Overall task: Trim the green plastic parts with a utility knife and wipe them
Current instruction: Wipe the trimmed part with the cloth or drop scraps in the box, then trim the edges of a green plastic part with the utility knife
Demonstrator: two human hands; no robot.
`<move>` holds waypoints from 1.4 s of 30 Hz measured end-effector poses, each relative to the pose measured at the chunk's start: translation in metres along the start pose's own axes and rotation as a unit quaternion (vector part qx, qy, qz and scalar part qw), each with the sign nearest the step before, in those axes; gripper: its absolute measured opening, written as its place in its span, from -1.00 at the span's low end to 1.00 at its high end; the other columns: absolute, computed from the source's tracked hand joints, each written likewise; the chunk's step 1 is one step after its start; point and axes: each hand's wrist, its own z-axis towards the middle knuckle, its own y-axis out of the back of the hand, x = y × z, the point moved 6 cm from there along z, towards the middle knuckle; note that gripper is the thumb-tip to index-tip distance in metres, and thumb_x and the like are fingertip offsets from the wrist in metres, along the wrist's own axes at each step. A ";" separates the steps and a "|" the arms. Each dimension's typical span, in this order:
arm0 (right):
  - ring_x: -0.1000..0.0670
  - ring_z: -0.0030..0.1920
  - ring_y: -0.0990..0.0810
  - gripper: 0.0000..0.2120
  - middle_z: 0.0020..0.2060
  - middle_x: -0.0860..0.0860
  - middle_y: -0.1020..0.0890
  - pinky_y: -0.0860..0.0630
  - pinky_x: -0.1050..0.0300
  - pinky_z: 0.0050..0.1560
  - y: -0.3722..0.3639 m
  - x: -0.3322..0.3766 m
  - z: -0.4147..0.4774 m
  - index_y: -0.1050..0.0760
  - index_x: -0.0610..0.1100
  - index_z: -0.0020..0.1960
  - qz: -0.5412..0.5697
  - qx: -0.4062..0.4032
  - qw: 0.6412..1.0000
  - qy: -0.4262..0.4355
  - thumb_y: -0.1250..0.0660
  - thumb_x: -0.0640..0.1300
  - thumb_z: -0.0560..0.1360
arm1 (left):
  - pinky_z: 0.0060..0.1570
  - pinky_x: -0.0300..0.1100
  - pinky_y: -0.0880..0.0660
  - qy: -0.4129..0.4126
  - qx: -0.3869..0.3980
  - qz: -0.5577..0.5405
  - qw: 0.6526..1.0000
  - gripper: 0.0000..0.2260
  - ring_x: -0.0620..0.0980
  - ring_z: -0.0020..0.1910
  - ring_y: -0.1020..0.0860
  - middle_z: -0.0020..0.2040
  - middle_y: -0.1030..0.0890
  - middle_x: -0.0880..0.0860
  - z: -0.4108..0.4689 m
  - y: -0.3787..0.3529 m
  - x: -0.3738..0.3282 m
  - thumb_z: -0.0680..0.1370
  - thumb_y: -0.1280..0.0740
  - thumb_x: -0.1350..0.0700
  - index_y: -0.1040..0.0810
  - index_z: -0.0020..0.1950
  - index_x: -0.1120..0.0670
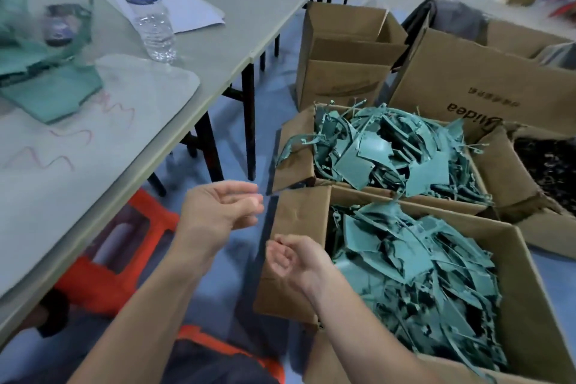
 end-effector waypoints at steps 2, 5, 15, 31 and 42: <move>-0.08 -0.38 -0.63 -0.90 -0.23 -0.20 -0.64 -0.65 0.11 -0.33 -0.044 -0.005 -0.013 -0.56 -0.31 0.03 -0.019 0.060 0.998 0.008 -0.27 -0.36 0.58 | -0.44 -0.28 -0.53 -0.036 -0.039 0.053 0.997 -0.89 -0.01 -0.41 -0.67 -0.32 -0.71 0.15 -0.005 0.016 -0.018 0.46 -0.54 0.25 -0.74 -0.21 0.05; -0.06 -0.30 -0.61 -0.87 -0.24 -0.22 -0.64 -0.66 0.13 -0.30 -0.105 0.001 -0.044 -0.58 -0.36 0.09 -0.041 0.126 0.990 0.049 -0.31 -0.37 0.58 | -0.63 -0.27 -0.33 -0.063 -0.113 0.131 0.983 -0.75 -0.04 -0.66 -0.41 -0.55 -0.55 0.11 -0.014 0.043 -0.045 0.54 -0.47 0.03 -0.65 -0.31 0.10; 0.08 -0.43 -0.53 -0.77 -0.33 -0.10 -0.65 -0.51 0.25 -0.37 -0.308 -0.059 -0.148 -0.59 -0.25 -0.05 -0.328 0.386 0.835 0.213 -0.18 -0.42 0.62 | -0.26 -0.35 -0.41 -0.198 -0.377 0.283 0.859 -0.84 -0.24 -0.26 -0.56 -0.28 -0.63 -0.30 -0.113 0.202 -0.131 0.51 -0.39 -0.08 -0.61 -0.27 -0.29; -0.17 -0.30 -0.52 -0.66 -0.37 -0.17 -0.62 -0.48 -0.11 -0.17 -0.538 -0.340 -0.161 -0.66 -0.13 -0.24 -0.535 0.511 0.635 0.223 -0.27 -0.49 0.48 | -0.29 -0.39 -0.42 -0.058 -0.726 0.184 0.661 -0.64 -0.35 -0.30 -0.56 -0.19 -0.59 -0.52 -0.306 0.501 -0.068 0.49 -0.39 0.20 -0.68 -0.20 -0.32; 0.16 -0.34 -0.55 -0.69 -0.13 0.00 -0.60 -0.39 0.23 -0.43 -0.615 -0.359 -0.110 -0.41 0.00 0.17 -0.572 0.306 0.643 0.407 -0.43 -0.12 0.50 | 0.14 -0.02 -0.60 -0.111 -0.753 -0.014 0.648 -0.60 -0.18 -0.08 -0.70 -0.17 -0.75 -0.14 -0.263 0.580 -0.025 0.50 -0.25 0.39 -0.74 -0.14 -0.05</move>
